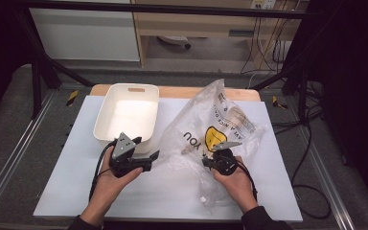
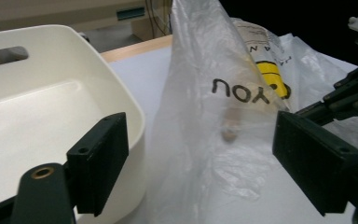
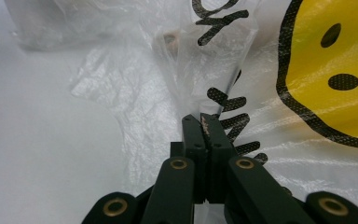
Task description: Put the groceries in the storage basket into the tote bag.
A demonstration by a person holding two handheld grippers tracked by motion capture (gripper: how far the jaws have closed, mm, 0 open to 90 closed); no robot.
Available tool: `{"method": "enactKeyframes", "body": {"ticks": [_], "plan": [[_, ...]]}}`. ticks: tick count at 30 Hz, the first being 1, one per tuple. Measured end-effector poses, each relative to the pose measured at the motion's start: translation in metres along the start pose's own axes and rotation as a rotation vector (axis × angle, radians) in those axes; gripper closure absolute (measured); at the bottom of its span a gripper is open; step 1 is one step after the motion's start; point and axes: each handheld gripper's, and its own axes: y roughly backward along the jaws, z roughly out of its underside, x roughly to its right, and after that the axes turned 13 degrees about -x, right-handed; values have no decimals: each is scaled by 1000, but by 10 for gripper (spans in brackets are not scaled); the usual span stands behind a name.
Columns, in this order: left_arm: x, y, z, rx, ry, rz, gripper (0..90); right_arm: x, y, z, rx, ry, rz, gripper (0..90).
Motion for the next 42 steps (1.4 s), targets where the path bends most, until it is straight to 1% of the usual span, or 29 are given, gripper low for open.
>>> {"method": "enactKeyframes", "body": {"ticks": [3,4,5,6,8,11,13,15,17,19,21,23,25,26,29,32,33,36,39,41,42], "plan": [[-4,4,5,10,10,-12,158,-2,-4,1,-15,30,41,900],[-5,5,6,11,13,-15,152,-3,-5,1,-19,41,47,900],[-6,6,8,10,11,-25,147,-4,-5,2,-23,45,52,896],[-7,7,9,12,13,-35,141,-5,-6,3,-21,58,67,885],[-9,8,12,16,10,-55,129,-6,-7,5,-28,64,75,868],[-13,9,17,14,20,-77,123,-5,-7,6,-20,67,89,818],[-15,10,19,13,26,-89,119,-4,-7,7,-15,60,89,751],[-16,11,21,20,30,-93,119,-3,-7,7,-9,56,84,683],[-17,12,22,23,30,-96,118,-2,-5,7,5,54,82,570],[-18,15,23,31,30,-101,117,-3,1,8,31,46,79,463],[-21,18,25,36,31,-113,115,-3,6,10,56,44,91,334],[-23,21,27,43,36,-124,114,-2,13,13,77,44,116,240],[-26,24,29,54,48,-131,114,1,22,18,97,30,153,163],[-27,25,30,55,54,-138,114,3,26,21,106,15,165,136],[-31,29,33,62,69,-149,114,10,39,31,128,-22,197,96],[-33,32,36,67,81,-160,114,16,48,42,121,-52,219,85],[-34,33,37,69,86,-165,114,18,51,46,121,-55,229,84],[-34,35,39,64,87,-171,115,21,60,57,118,-98,248,78],[-32,36,40,74,92,-174,115,25,67,67,112,-135,266,76],[-33,37,41,73,87,-180,115,28,70,75,96,-171,267,77],[-33,37,41,75,89,-181,115,30,71,79,86,-178,266,80]]}}
